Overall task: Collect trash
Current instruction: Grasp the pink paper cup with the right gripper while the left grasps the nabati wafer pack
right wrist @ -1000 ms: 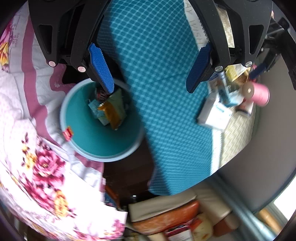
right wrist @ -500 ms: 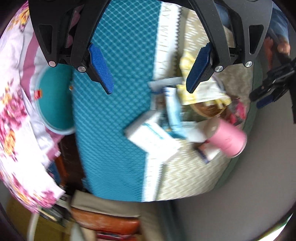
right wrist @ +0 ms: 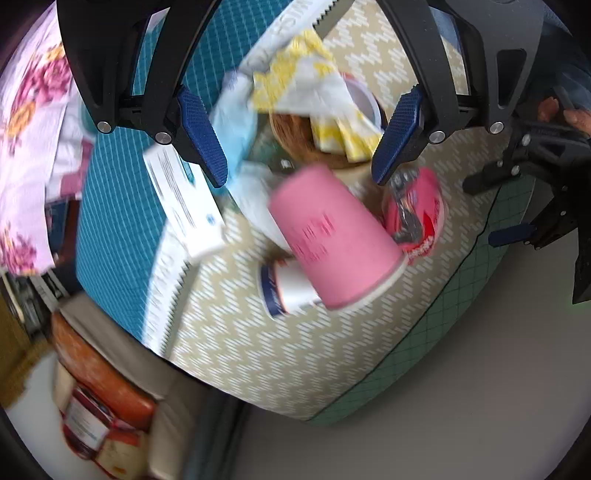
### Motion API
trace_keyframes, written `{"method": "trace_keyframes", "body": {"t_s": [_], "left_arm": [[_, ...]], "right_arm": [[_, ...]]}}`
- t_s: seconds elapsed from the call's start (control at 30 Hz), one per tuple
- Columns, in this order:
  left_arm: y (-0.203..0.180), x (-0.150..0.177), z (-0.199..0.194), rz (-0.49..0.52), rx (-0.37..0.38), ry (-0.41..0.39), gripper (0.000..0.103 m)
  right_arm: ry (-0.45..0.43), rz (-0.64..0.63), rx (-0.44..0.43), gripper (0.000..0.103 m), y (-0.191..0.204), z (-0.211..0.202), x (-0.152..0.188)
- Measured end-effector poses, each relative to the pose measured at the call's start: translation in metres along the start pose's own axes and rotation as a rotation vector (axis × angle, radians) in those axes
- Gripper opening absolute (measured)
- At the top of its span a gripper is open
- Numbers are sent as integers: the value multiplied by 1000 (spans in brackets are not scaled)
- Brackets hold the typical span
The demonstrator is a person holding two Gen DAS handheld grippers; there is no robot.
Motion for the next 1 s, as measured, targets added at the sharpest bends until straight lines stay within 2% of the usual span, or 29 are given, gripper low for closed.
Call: {"method": "trace_keyframes", "body": {"t_s": [0.23, 0.33, 0.37, 0.43, 0.57, 0.73, 1.0], "left_arm": [[14, -5, -1, -41, 26, 10, 95], [15, -6, -1, -47, 39, 13, 95], [15, -5, -1, -48, 43, 16, 95], [12, -3, 0, -49, 53, 25, 95], [-2, -1, 4, -26, 76, 41, 95], [-28, -2, 16, 27, 95, 57, 95], [-48, -17, 45, -17, 42, 82, 95]], "right_arm": [[31, -114, -7, 77, 15, 30, -34], [40, -136, -6, 76, 19, 39, -39], [45, -141, -6, 70, 21, 43, -39], [41, -136, -8, 65, 23, 45, -39], [7, -81, -39, 63, 20, 33, -35], [-34, 58, -57, 63, -1, 11, -21], [-62, 269, -45, 63, -47, -7, 28]]}}
Point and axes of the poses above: each gripper's, at about its wrist camera, not at the fingertips, and z roughly the way its jaws point, y to its left, x to its underside, the point moved 1 cm from there along z, roughly the way its jaws point, and after that the axes turned 14 degrees about -z, right-handed, at the moved point
